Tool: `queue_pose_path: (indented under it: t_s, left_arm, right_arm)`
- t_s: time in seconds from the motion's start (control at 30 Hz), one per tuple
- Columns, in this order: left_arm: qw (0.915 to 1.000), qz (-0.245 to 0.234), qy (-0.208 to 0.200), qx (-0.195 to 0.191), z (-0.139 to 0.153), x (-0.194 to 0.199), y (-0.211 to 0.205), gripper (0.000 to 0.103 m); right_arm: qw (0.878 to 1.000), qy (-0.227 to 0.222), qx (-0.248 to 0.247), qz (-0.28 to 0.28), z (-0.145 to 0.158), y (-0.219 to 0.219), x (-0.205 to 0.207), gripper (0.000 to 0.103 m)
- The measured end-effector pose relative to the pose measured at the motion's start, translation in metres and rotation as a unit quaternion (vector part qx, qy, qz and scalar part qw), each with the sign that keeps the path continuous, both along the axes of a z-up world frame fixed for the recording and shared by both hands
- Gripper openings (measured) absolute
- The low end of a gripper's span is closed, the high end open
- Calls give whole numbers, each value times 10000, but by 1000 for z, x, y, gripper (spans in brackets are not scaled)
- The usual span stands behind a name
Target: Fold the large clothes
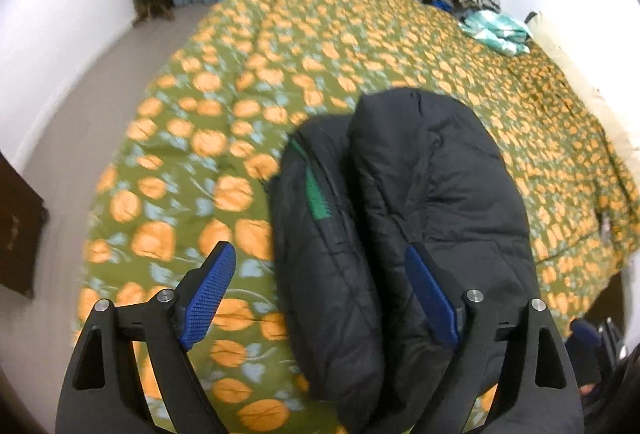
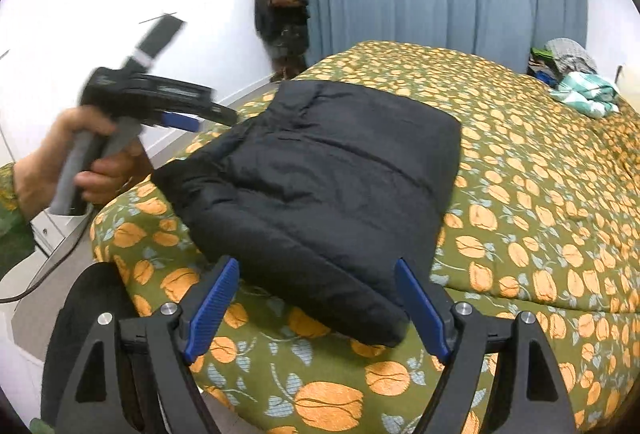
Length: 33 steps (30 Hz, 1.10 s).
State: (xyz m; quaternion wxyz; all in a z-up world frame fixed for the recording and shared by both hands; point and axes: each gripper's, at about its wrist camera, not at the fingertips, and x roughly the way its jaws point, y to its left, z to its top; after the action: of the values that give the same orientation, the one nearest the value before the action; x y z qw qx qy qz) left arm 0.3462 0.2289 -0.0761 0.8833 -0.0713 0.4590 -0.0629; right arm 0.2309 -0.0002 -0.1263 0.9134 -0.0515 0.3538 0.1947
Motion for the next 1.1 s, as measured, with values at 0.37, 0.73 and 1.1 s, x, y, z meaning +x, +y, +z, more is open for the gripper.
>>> queue_pose_path:
  t_s: [0.37,0.73,1.1]
  left_arm:
    - [9850,281,-945,1420,36,-24,-15,93]
    - [9791,235,-990,1759,37,-31,-22,93]
    - [9822,-1693,524,-620,-2,14,-12,92]
  right_arm:
    - [9997,4,140,-201,8,-22,8,82]
    - [9994,51,109,-314,7,-25,17,82]
    - [9987,89,269,-421,7,-32,23,82]
